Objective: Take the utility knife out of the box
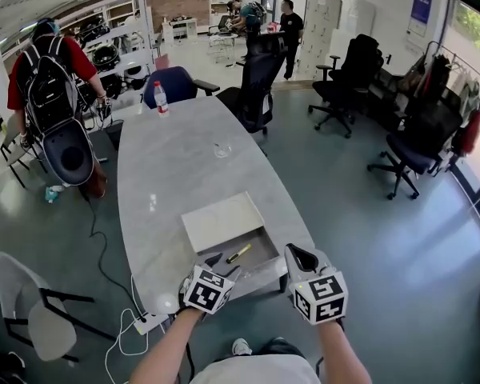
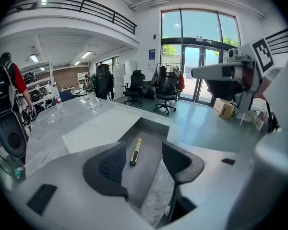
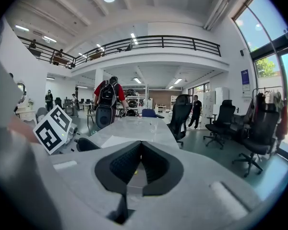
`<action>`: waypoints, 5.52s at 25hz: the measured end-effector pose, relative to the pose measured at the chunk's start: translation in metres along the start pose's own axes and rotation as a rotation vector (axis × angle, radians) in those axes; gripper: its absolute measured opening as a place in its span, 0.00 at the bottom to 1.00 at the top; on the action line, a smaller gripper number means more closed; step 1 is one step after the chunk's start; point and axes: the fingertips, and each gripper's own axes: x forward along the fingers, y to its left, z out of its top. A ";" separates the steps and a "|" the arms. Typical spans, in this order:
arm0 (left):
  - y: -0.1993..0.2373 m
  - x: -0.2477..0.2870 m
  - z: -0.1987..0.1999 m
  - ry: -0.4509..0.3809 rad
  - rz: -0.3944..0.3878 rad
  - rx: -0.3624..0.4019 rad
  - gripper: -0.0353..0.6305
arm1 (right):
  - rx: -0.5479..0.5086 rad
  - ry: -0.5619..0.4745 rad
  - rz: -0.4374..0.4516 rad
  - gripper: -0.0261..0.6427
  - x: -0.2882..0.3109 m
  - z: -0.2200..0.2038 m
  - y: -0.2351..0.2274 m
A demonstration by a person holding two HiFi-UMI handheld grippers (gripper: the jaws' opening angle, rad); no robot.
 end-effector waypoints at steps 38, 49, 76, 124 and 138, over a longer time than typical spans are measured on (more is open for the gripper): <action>0.005 0.107 -0.031 0.450 -0.072 0.145 0.40 | 0.042 0.040 0.069 0.05 0.076 -0.011 -0.068; 0.010 0.118 -0.043 0.527 -0.068 0.123 0.40 | 0.049 0.058 0.098 0.05 0.093 -0.014 -0.078; 0.005 0.119 -0.043 0.534 -0.096 0.163 0.25 | 0.069 0.072 0.106 0.05 0.098 -0.023 -0.076; 0.014 0.014 0.026 0.100 0.121 0.103 0.15 | 0.032 0.001 0.097 0.05 0.037 -0.010 -0.022; 0.038 -0.060 0.041 -0.140 0.262 -0.005 0.15 | 0.005 -0.030 0.098 0.05 0.016 -0.001 0.006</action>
